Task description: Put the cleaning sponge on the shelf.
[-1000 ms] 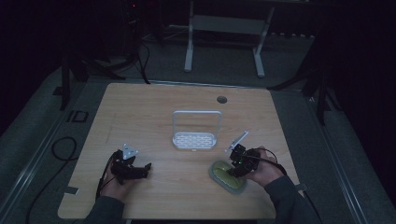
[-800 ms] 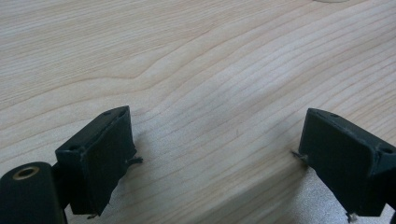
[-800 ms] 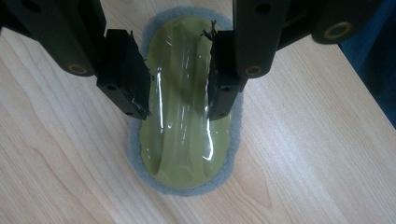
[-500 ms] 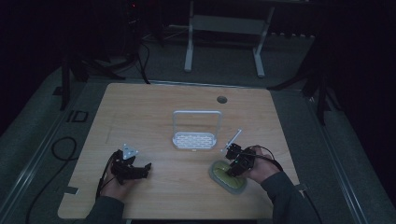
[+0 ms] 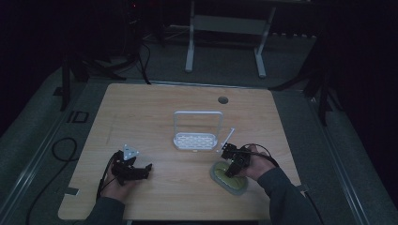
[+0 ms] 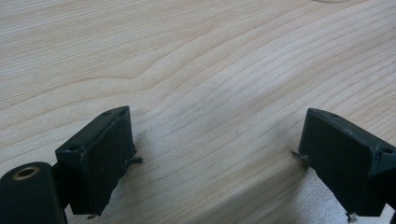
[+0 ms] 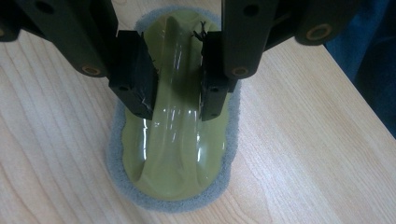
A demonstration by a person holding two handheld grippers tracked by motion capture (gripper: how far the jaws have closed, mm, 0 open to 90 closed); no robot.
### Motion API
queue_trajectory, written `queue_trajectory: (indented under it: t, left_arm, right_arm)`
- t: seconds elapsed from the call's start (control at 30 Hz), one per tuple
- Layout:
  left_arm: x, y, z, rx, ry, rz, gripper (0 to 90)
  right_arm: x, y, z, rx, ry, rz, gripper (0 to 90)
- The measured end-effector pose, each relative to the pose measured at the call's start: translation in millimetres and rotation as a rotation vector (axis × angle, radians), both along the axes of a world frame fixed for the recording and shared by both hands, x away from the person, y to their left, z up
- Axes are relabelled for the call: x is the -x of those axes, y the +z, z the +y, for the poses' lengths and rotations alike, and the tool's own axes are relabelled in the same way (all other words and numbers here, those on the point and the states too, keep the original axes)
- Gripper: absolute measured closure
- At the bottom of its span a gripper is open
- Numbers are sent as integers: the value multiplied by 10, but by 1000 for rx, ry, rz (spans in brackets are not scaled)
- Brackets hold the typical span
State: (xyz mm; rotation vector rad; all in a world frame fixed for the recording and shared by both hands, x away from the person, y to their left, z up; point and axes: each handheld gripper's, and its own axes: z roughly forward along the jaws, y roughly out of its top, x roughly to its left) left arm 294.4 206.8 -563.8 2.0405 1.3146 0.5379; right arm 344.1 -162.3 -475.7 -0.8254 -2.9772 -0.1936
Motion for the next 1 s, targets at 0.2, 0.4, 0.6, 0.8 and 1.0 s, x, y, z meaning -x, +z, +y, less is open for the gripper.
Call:
queue_trajectory:
  t: [0.2, 0.4, 0.6, 0.8, 1.0]
  left_arm:
    - [0, -1, -1, 2, 0, 0, 102]
    - [0, -1, -1, 2, 0, 0, 102]
    - [0, 0, 0, 1, 0, 0, 102]
    - [0, 0, 0, 1, 0, 1, 102]
    - [0, -1, -2, 3, 1, 0, 102]
  right_arm:
    - [-20, -28, 31, 25, 10, 22, 684]
    - [-20, -28, 58, 46, 40, 25, 709]
    - [-11, -14, 62, 52, 60, 19, 712]
    - [5, 6, 68, 60, 103, -2, 712]
    - [15, 32, 91, 71, 166, -36, 714]
